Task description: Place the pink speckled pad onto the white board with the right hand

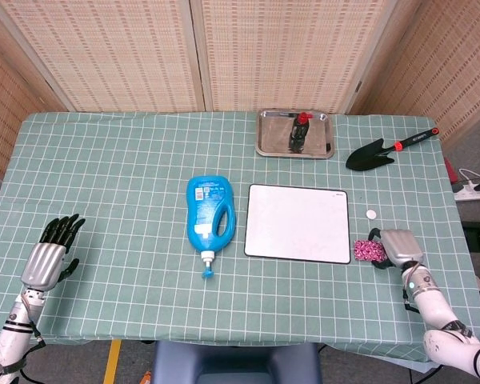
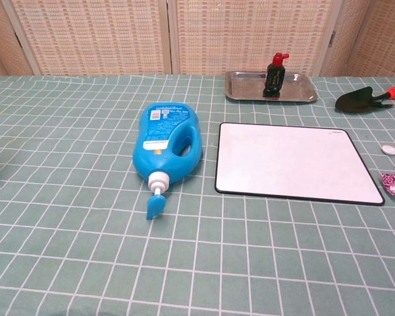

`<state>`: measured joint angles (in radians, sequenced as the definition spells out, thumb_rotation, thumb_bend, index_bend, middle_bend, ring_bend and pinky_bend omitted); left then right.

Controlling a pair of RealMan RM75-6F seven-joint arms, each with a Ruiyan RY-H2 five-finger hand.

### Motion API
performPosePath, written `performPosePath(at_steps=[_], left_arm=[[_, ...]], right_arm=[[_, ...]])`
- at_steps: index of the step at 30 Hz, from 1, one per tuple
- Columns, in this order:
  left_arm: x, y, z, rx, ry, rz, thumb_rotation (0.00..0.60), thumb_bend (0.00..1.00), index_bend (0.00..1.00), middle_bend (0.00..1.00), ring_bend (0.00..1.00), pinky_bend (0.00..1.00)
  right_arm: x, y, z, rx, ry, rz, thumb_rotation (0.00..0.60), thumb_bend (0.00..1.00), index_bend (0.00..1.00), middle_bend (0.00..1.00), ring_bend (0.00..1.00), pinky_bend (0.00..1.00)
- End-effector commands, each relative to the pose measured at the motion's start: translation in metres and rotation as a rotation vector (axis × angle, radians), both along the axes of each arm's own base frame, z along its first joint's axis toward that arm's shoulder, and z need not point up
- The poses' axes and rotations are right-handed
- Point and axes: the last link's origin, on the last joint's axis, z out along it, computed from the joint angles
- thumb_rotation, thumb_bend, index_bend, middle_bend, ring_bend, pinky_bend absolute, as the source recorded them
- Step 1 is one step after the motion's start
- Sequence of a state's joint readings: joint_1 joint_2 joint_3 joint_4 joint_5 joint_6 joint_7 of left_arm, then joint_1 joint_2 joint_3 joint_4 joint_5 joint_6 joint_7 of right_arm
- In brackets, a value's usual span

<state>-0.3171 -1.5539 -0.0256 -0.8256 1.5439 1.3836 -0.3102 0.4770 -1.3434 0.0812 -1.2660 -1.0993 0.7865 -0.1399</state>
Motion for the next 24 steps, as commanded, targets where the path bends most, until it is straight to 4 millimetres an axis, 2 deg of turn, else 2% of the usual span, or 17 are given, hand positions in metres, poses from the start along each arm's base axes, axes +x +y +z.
performPosePath(at_steps=[1,6,13,22,24], left_arm=[[0.0,0.0,0.0,-0.001,0.001,0.0,0.6,0.28,0.0,0.0,0.0,0.0],[0.0,0.0,0.001,0.001,-0.001,-0.001,0.6,0.28,0.0,0.0,0.0,0.0],[-0.001,0.001,0.004,0.012,-0.006,0.006,0.6,0.28,0.0,0.0,0.0,0.0],[-0.002,0.002,0.005,0.014,-0.013,0.008,0.6,0.28,0.0,0.0,0.0,0.0],[-0.002,0.002,0.006,0.015,-0.015,0.008,0.6,0.28,0.0,0.0,0.0,0.0]], right_arm=[[0.019,-0.005,0.012,-0.022,-0.02,0.054,0.6,0.27,0.42,0.95,0.98,1.0],[0.058,-0.022,0.018,-0.03,-0.043,0.131,0.6,0.27,0.42,0.95,0.98,1.0],[0.108,-0.051,-0.007,0.011,-0.047,0.174,0.6,0.27,0.42,0.96,0.98,1.0],[0.133,-0.074,-0.058,0.065,-0.067,0.121,0.6,0.27,0.42,0.96,0.98,1.0],[0.137,-0.077,-0.064,0.06,-0.061,0.128,0.6,0.27,0.41,0.96,0.98,1.0]])
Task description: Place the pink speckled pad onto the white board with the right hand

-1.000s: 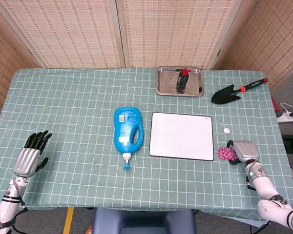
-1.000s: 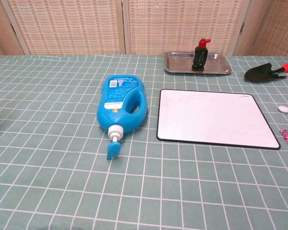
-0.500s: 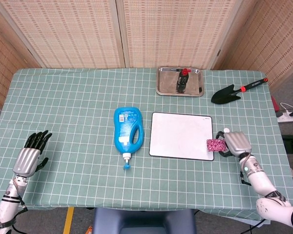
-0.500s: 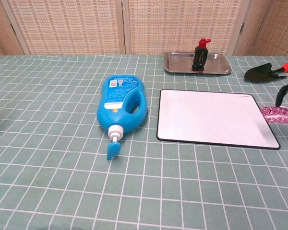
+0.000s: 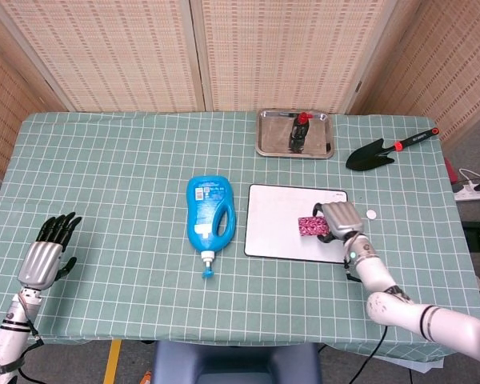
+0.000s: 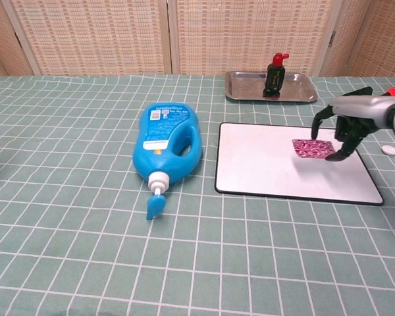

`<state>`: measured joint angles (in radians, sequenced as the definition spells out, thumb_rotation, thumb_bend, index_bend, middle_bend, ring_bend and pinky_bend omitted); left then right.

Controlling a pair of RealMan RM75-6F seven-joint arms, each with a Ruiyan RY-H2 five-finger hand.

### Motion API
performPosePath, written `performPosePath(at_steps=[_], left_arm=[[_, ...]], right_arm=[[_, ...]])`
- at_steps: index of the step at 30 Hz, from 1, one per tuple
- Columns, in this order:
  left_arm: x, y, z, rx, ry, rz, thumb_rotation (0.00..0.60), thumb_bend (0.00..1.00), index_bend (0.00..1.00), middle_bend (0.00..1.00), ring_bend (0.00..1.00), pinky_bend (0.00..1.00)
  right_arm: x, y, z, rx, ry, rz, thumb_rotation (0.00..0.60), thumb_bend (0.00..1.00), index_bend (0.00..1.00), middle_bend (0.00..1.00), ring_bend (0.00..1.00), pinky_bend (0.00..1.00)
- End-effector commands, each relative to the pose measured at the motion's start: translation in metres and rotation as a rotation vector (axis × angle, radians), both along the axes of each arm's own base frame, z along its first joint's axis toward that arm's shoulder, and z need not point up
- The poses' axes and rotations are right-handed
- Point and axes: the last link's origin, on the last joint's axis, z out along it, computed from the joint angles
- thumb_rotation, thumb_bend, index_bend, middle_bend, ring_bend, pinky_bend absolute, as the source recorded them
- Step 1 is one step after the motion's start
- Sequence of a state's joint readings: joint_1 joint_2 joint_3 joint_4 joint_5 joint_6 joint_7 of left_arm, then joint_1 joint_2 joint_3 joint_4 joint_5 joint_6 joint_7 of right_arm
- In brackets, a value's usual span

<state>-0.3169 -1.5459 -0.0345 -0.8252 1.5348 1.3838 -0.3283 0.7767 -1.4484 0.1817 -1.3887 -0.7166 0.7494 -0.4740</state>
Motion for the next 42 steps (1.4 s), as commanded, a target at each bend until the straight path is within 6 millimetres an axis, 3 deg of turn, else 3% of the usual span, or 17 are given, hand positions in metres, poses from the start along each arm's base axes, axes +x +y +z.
performPosePath(at_steps=[1,10,15,20,23,28,31,37,42], left_arm=[[0.0,0.0,0.001,0.001,0.0,0.0,0.6,0.28,0.0,0.0,0.0,0.0],[-0.001,0.0,0.002,-0.003,-0.006,0.006,0.6,0.28,0.0,0.0,0.0,0.0],[-0.001,0.0,0.003,-0.004,-0.011,0.007,0.6,0.28,0.0,0.0,0.0,0.0],[-0.001,0.0,0.003,-0.002,-0.015,0.007,0.6,0.28,0.0,0.0,0.0,0.0],[-0.001,-0.001,0.003,-0.003,-0.019,0.008,0.6,0.28,0.0,0.0,0.0,0.0],[-0.001,-0.001,0.002,-0.015,-0.024,0.012,0.6,0.28,0.0,0.0,0.0,0.0],[0.001,-0.001,0.001,-0.024,-0.028,0.009,0.6,0.28,0.0,0.0,0.0,0.0],[0.002,-0.002,-0.001,-0.023,-0.024,0.007,0.6,0.28,0.0,0.0,0.0,0.0],[0.001,-0.001,0.0,-0.02,-0.022,0.013,0.6,0.28,0.0,0.0,0.0,0.0]], right_arm=[[0.011,-0.008,-0.015,0.006,0.011,0.013,0.6,0.27,0.41,0.96,0.98,1.0],[0.018,-0.014,-0.029,0.017,0.0,-0.009,0.6,0.26,0.39,0.96,0.98,1.0],[0.016,-0.015,-0.029,0.014,0.018,-0.01,0.6,0.12,0.31,0.96,0.98,1.0],[0.016,-0.015,-0.016,-0.012,0.027,-0.001,0.6,0.11,0.3,0.96,0.98,1.0],[0.011,-0.015,0.004,-0.061,0.051,0.009,0.6,0.11,0.32,0.96,0.98,1.0],[-0.035,-0.015,0.049,-0.151,0.154,-0.064,0.6,0.11,0.37,0.96,0.98,1.0],[-0.068,-0.017,0.061,-0.183,0.208,-0.127,0.6,0.11,0.4,0.96,0.98,1.0],[-0.111,-0.02,0.06,-0.202,0.201,-0.237,0.6,0.13,0.45,0.96,0.98,1.0],[-0.123,-0.026,0.055,-0.22,0.213,-0.269,0.6,0.17,0.45,0.96,0.99,1.0]])
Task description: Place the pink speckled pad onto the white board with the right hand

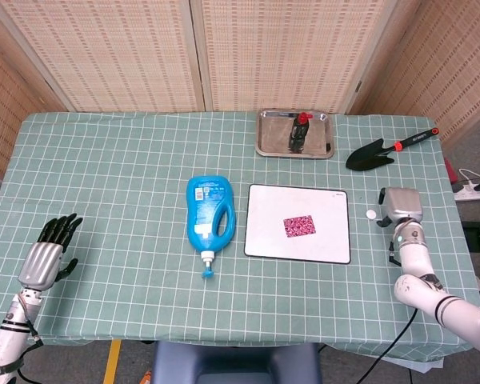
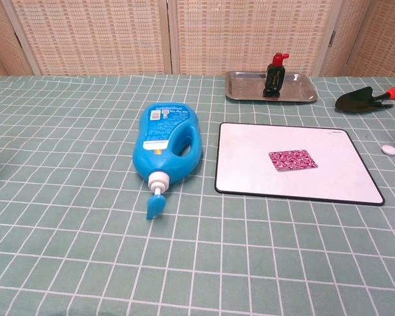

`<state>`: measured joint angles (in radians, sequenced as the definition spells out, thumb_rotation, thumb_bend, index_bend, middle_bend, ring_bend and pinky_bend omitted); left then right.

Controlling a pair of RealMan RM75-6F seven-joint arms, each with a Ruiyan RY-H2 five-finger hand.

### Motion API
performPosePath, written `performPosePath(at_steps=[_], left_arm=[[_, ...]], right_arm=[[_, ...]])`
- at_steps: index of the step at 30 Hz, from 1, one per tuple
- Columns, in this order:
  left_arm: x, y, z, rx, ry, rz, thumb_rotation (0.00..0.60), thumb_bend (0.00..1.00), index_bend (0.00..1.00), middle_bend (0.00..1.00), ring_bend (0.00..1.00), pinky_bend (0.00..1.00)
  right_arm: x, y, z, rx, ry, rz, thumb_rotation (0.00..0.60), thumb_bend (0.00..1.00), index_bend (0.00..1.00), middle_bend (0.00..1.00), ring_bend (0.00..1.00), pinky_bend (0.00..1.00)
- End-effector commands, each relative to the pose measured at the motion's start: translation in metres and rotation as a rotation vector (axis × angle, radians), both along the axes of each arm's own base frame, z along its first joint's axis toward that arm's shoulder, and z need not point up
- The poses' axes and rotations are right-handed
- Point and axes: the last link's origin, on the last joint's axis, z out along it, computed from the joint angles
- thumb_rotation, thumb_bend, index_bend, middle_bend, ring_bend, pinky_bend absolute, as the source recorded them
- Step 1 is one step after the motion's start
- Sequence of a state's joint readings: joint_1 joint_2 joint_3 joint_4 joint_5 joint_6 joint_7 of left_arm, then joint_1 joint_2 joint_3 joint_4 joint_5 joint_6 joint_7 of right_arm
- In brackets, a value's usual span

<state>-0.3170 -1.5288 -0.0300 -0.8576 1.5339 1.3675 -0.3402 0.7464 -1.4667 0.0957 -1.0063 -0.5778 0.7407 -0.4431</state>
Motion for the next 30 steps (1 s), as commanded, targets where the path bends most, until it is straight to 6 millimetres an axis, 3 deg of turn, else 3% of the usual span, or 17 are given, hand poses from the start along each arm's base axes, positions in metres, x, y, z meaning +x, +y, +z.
performPosePath(at_steps=[1,9,20,30], left_arm=[[0.0,0.0,0.001,0.005,0.001,0.002,0.6,0.28,0.0,0.0,0.0,0.0],[-0.002,0.001,0.001,0.0,-0.003,0.012,0.6,0.28,0.0,0.0,0.0,0.0],[-0.002,0.001,0.002,-0.002,-0.009,0.013,0.6,0.28,0.0,0.0,0.0,0.0],[-0.003,0.001,0.001,-0.006,-0.008,0.015,0.6,0.28,0.0,0.0,0.0,0.0]], right_arm=[[-0.013,0.0,-0.013,-0.001,-0.019,-0.044,0.6,0.18,0.43,0.96,0.99,1.0],[-0.008,-0.004,-0.027,0.018,-0.057,-0.053,0.6,0.22,0.45,0.96,0.99,1.0],[-0.004,-0.008,-0.016,-0.005,-0.065,-0.041,0.6,0.26,0.46,0.96,0.99,1.0],[-0.003,-0.009,-0.021,0.013,-0.067,-0.05,0.6,0.27,0.47,0.97,0.99,1.0]])
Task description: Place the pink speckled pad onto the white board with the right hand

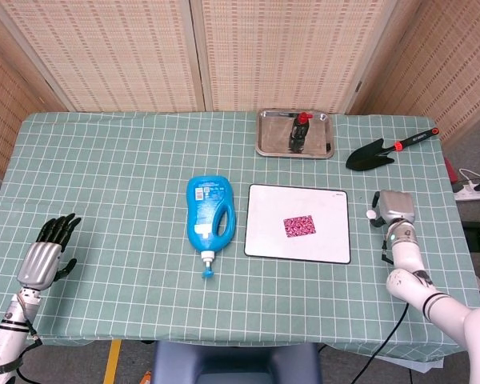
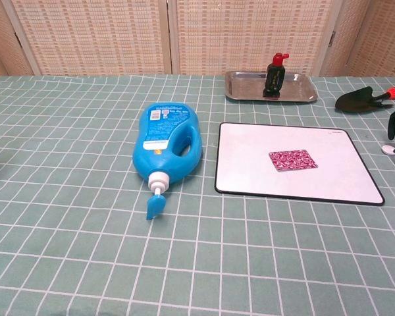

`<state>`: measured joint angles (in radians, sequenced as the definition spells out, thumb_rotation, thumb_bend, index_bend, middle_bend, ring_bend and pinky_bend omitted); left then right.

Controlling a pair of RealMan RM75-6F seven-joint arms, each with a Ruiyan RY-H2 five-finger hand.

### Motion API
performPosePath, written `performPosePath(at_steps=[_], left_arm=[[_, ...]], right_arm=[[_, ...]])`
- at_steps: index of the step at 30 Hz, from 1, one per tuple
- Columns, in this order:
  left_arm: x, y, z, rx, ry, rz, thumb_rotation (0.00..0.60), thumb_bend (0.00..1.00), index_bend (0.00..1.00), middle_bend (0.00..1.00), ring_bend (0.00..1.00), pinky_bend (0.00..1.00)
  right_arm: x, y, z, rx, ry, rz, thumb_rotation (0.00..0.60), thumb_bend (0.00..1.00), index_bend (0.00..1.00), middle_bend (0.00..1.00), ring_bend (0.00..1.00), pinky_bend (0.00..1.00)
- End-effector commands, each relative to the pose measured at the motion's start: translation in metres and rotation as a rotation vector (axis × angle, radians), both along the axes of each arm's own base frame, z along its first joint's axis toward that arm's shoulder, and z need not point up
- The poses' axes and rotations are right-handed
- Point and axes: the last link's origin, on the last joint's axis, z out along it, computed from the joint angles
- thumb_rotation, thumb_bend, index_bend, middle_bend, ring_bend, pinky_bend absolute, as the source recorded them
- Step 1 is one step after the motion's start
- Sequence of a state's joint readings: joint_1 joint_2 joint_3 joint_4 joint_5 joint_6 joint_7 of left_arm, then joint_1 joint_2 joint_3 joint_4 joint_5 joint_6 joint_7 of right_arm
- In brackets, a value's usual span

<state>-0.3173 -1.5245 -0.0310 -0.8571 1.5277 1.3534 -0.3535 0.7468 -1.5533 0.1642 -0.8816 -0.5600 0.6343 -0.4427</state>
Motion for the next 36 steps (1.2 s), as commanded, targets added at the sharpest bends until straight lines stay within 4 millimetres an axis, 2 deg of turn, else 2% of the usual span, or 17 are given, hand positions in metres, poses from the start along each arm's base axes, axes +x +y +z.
performPosePath(at_steps=[1,36], left_arm=[[0.0,0.0,0.0,-0.001,-0.001,0.0,0.6,0.28,0.0,0.0,0.0,0.0],[-0.001,0.003,0.0,-0.013,-0.014,0.01,0.6,0.28,0.0,0.0,0.0,0.0]], right_arm=[[0.0,-0.001,0.0,-0.001,0.001,-0.001,0.6,0.27,0.47,0.97,0.99,1.0],[-0.004,-0.011,-0.013,0.045,0.013,-0.037,0.6,0.28,0.48,0.97,0.99,1.0]])
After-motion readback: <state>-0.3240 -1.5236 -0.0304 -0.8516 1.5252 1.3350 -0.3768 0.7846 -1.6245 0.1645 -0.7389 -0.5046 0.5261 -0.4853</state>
